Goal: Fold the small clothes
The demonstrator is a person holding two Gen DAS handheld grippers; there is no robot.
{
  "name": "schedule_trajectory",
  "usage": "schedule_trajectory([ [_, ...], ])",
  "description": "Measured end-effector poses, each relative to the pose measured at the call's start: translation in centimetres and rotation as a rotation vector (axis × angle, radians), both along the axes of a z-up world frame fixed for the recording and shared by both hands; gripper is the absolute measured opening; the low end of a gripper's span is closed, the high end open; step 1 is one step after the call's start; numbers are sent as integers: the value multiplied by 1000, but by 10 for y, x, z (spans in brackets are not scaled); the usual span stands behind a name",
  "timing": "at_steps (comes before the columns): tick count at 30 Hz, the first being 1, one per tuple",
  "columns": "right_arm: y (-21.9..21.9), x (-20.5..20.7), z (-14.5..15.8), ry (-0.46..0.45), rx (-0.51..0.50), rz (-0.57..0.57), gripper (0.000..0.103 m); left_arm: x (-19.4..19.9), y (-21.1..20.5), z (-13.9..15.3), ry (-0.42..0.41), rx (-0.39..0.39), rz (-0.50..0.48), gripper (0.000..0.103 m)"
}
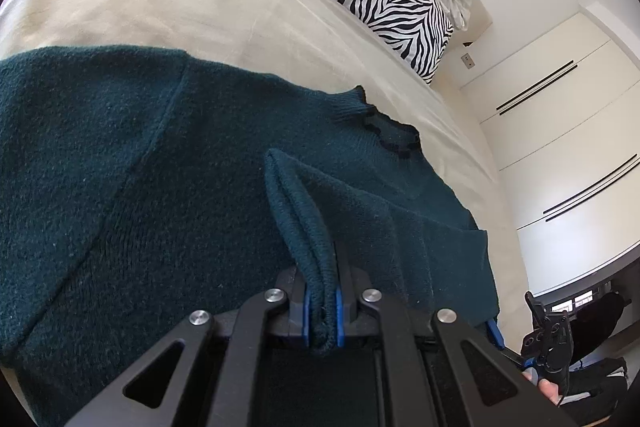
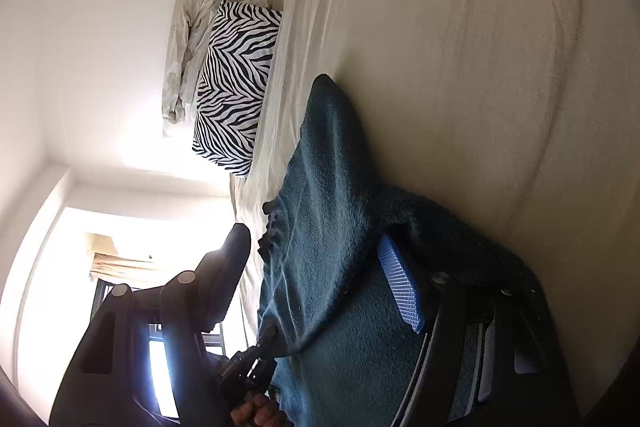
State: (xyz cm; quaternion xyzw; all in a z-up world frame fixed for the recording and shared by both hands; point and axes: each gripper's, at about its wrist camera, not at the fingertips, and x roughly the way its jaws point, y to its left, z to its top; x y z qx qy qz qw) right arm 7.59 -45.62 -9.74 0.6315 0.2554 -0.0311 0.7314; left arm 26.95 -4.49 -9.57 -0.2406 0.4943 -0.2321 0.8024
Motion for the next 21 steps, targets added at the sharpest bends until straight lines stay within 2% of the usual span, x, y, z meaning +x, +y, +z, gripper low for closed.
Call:
schedule_trajectory([
  [3, 8, -6, 12, 48, -24, 45, 65, -3, 4, -6, -2, -16, 3, 12],
  [5, 10, -6, 28, 40, -65, 77, 66, -4, 6, -8, -8, -29, 9, 12],
  [8, 6, 3, 53, 9, -121, 114, 66, -7, 3, -9, -41, -6, 2, 12],
  [10, -2, 20, 59, -1, -129, 132, 66, -10, 1, -11, -70, 11, -2, 13],
  [16, -37, 92, 35, 29, -40, 174, 66, -11, 5, -20, -103, -36, 5, 14],
  [21, -59, 141, 12, 61, -13, 183, 66, -12, 7, -23, -117, -45, 4, 14],
])
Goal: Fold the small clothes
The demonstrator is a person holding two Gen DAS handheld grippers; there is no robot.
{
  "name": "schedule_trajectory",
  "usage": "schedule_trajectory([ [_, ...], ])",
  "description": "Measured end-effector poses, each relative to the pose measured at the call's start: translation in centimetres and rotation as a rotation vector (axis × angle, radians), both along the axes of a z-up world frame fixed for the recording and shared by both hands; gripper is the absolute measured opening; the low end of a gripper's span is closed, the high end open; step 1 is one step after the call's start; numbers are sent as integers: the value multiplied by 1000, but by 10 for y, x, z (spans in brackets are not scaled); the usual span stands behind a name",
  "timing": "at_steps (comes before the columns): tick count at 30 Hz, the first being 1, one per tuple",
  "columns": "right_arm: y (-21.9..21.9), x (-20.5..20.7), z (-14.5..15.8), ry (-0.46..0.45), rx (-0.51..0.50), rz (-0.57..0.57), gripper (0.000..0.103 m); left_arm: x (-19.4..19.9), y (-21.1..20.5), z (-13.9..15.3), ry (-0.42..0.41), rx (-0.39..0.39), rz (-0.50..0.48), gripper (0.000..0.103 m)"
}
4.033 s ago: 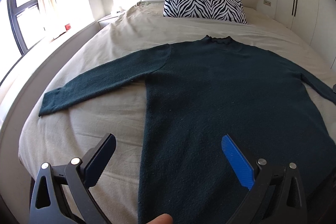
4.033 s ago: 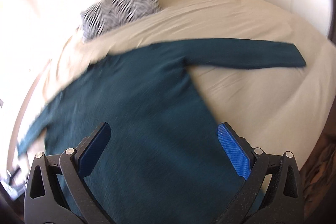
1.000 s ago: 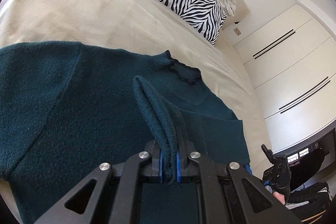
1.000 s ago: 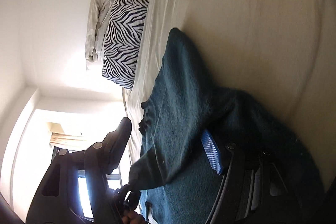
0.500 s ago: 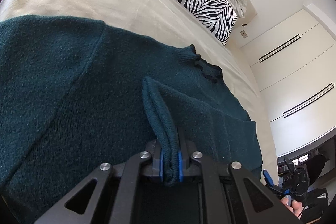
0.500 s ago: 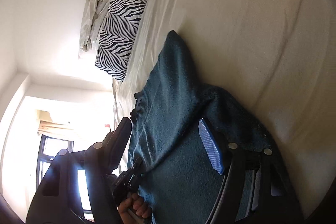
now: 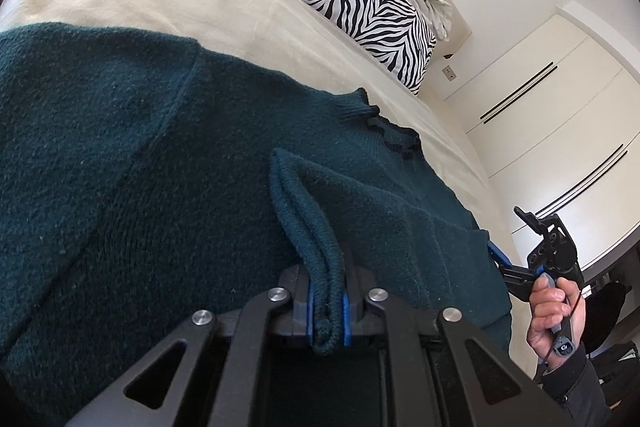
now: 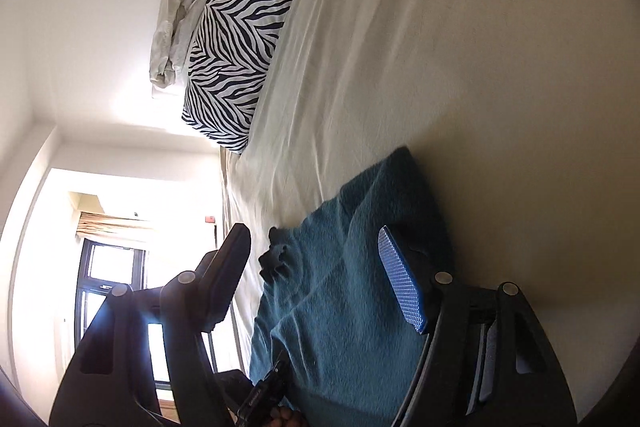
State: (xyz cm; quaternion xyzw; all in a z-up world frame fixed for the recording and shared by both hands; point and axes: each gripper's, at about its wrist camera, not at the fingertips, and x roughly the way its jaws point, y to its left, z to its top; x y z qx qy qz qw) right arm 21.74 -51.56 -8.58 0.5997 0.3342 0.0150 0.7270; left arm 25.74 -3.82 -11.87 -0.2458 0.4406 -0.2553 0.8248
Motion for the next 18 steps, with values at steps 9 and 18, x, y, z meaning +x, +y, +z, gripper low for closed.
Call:
schedule_trajectory([
  [9, 17, -21, -5, 5, 38, 145, 65, 0, 1, -1, -3, -9, -1, 14],
  [18, 25, -85, -23, -61, 106, 129, 64, 2, 1, -1, 10, -12, -4, 14],
])
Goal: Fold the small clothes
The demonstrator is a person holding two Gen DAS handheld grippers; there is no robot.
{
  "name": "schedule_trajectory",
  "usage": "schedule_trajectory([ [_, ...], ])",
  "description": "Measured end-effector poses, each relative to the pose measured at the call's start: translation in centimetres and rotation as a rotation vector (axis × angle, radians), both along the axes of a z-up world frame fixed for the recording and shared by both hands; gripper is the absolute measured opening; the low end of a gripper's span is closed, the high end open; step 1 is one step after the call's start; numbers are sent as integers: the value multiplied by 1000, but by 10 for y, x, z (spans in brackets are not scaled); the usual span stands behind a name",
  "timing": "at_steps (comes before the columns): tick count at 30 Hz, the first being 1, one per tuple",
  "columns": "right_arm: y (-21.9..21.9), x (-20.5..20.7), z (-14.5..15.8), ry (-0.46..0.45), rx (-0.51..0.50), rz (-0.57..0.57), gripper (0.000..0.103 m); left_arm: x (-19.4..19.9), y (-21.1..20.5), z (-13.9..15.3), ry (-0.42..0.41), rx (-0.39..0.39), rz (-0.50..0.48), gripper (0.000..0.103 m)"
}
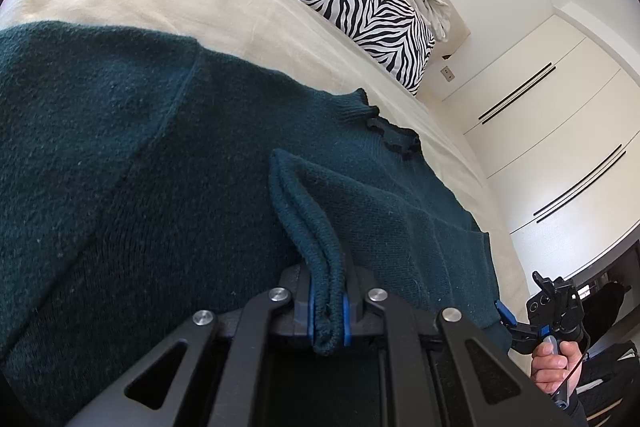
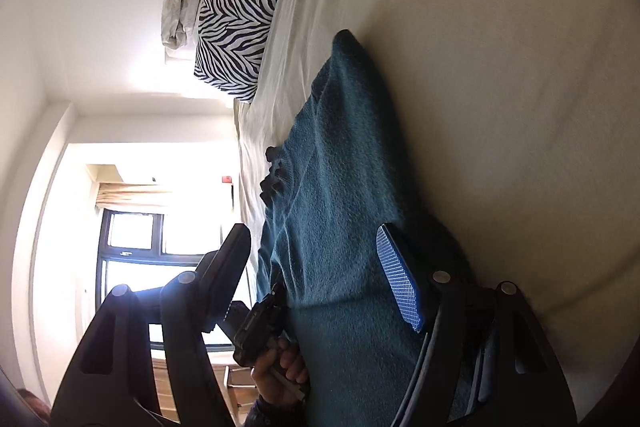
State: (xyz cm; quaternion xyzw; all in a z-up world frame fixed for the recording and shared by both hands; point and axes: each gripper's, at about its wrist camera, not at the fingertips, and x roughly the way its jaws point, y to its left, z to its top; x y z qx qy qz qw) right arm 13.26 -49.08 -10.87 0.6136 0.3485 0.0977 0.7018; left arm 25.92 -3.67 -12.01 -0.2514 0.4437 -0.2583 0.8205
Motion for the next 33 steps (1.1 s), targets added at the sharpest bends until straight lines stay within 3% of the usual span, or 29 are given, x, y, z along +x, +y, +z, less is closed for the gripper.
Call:
schedule_trajectory([
  [3, -2, -14, 1, 34, -17, -25, 62, 1, 4, 8, 40, -5, -17, 14],
  [5, 3, -30, 12, 49, -65, -45, 64, -11, 15, 20, 62, 7, 7, 24],
  [7, 15, -41, 24, 41, -90, -41, 66, -35, 40, 37, 51, -48, 49, 63],
  [9, 32, -57, 35, 6, -95, -34, 66, -65, 76, 52, 16, -113, 123, 80],
  [11, 52, -71, 44, -34, -85, -24, 66, -98, 127, 57, -6, -198, 225, 83],
  [14, 86, -86, 50, -57, -66, 14, 66, -134, 210, 44, 28, -288, 418, 83],
  [17, 122, -94, 51, -60, -49, 55, 66, -158, 290, 23, 77, -373, 621, 74],
  [19, 143, -97, 52, -59, -49, 80, 66, -168, 332, 11, 102, -474, 731, 64],
  [23, 176, -99, 57, -58, -56, 113, 66, -168, 377, -1, 100, -551, 883, 64],
  [25, 187, -100, 59, -56, -57, 126, 66, -159, 388, -14, 124, -615, 929, 51],
  [26, 192, -102, 62, -57, -62, 130, 66, -156, 392, -16, 132, -619, 945, 46],
  [28, 197, -106, 68, -62, -67, 137, 66, -147, 395, -15, 137, -579, 965, 19],
  [30, 200, -113, 73, -71, -78, 145, 66, -138, 393, -8, 144, -519, 959, 13],
  [33, 194, -119, 78, -81, -93, 141, 66, -122, 354, 25, 77, -371, 874, 6],
])
